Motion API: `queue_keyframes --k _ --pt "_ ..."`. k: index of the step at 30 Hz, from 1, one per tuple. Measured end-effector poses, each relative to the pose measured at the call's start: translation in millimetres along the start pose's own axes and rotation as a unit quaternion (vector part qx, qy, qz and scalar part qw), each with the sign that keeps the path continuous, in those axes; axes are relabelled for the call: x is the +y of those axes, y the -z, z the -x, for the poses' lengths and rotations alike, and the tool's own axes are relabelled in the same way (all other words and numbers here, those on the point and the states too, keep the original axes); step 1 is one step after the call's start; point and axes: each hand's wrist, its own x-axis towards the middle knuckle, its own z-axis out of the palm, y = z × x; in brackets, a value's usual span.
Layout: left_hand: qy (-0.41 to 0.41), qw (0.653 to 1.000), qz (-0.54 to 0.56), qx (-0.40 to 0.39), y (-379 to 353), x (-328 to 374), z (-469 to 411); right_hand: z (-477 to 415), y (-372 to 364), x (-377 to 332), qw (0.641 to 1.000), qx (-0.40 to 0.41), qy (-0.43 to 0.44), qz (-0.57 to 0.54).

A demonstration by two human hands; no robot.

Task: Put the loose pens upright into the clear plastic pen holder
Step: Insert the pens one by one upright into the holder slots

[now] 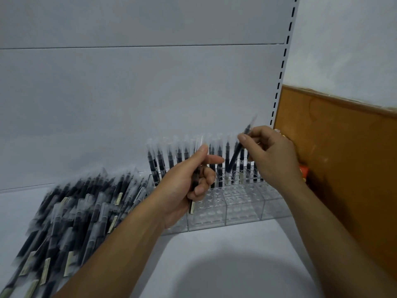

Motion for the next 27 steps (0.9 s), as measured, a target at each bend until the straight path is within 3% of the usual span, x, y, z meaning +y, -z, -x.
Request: queue_keyframes --k 14,21,27 --pt "-0.001 1.0 0.004 -0.001 -0.9 1.0 1.1 -0.7 -5.1 0.5 0.995 0.007 0.07 0.073" --pt "-0.012 1.0 -0.008 -0.011 0.7 -0.5 0.1 4.3 -11.8 3.2 0.965 -0.16 0.029 0.204" --pt "-0.012 0.999 -0.047 -0.016 -0.6 1.2 0.5 5.0 1.9 4.6 0.976 -0.13 0.01 0.172"
